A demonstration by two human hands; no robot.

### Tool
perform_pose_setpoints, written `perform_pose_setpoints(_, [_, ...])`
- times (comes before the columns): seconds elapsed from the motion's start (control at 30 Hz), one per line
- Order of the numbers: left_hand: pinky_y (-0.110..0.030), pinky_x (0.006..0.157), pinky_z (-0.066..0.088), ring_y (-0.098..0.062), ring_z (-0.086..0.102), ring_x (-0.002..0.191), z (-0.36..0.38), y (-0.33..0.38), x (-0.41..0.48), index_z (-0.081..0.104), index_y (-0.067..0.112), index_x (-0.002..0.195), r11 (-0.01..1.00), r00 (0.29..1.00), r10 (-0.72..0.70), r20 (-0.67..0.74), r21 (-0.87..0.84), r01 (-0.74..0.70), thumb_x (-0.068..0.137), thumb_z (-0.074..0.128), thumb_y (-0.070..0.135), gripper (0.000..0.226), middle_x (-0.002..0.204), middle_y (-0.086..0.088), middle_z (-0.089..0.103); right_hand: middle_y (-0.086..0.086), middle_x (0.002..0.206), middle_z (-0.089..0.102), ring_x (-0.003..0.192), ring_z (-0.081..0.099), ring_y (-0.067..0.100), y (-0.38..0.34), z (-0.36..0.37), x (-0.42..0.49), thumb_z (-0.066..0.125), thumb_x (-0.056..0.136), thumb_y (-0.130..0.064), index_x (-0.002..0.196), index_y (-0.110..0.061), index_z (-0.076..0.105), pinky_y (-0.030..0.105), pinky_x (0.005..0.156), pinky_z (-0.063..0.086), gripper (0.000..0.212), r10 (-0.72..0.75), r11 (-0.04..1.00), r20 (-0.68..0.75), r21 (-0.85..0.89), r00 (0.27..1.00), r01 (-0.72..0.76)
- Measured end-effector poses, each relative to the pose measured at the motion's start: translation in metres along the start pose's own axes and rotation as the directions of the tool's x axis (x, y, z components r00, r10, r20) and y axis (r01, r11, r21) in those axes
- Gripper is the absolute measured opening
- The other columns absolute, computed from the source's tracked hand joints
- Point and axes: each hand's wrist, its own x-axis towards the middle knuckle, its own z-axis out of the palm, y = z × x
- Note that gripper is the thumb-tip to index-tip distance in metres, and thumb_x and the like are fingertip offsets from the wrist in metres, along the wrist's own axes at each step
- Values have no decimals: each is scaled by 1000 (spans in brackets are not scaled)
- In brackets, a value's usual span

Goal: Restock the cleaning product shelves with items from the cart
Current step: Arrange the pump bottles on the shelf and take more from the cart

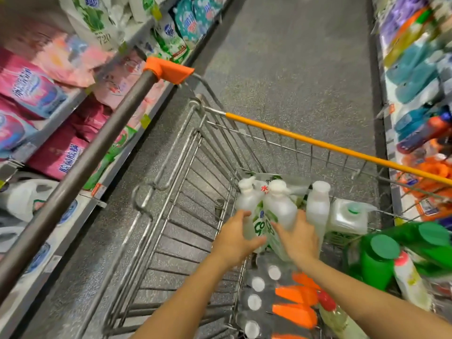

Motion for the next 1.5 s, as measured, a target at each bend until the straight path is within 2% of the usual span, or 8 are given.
perform_pose_setpoints(0.2, [-45,106,43,-19,40,135,-15,24,-12,18,34,150,920,994,51,101,-392,-7,61,82,58,111,151,7,30,-7,86,70,77,66,11,-25,-76,-21,80,62,-57,95,-23,59,35,63,56,52,-232,884,32,424,972,197])
perform_pose_setpoints(0.33, [-25,84,55,-6,64,105,-23,50,-24,44,29,134,897,983,110,144,-440,-36,69,76,49,74,121,4,63,-9,100,72,92,68,3,-54,-121,-31,83,68,-21,104,-22,65,19,71,54,41,-350,758,148,625,925,187])
perform_pose_setpoints(0.43, [-21,63,54,-7,71,80,-21,72,-45,60,24,109,803,988,135,72,-593,-66,68,69,36,44,91,5,74,-13,92,74,88,69,2,-67,-137,-41,76,71,-19,103,-21,65,16,69,53,34,-373,645,135,749,918,152])
perform_pose_setpoints(0.67, [-25,60,55,-15,72,78,-9,96,-82,62,20,105,725,988,51,-143,-675,-135,70,74,37,40,93,-5,74,-9,128,62,119,59,12,-75,-122,-92,57,84,-55,135,-32,46,41,102,47,57,-313,547,209,837,927,-4])
perform_pose_setpoints(0.97, [-28,73,58,-14,70,85,-23,118,-181,57,25,98,808,959,234,-159,-517,-283,83,63,45,26,94,-2,71,-7,96,73,90,69,7,-88,-176,-196,55,86,-33,116,-16,57,16,68,51,35,-306,475,6,867,952,147])
perform_pose_setpoints(1.07, [-39,81,58,-20,71,90,-19,123,-235,58,22,107,790,941,312,-130,-514,-333,74,59,68,57,98,-4,73,-10,97,71,84,68,-4,-87,-199,-253,52,94,-25,117,-18,57,10,65,49,25,-317,447,-66,870,946,210])
perform_pose_setpoints(1.27, [-44,87,56,-20,70,95,-9,135,-348,58,18,114,785,890,444,-104,-433,-443,31,54,98,116,104,-5,71,-3,103,72,94,70,11,-71,-242,-371,56,81,-41,117,-20,58,25,75,55,41,-258,414,-240,848,936,332])
perform_pose_setpoints(1.5, [-38,80,59,-19,71,93,39,156,-473,61,19,112,693,781,622,58,-504,-515,38,63,91,103,102,-4,73,-7,103,73,94,70,13,-23,-304,-503,56,82,-40,116,-22,59,26,75,56,38,-165,419,-412,793,896,442])
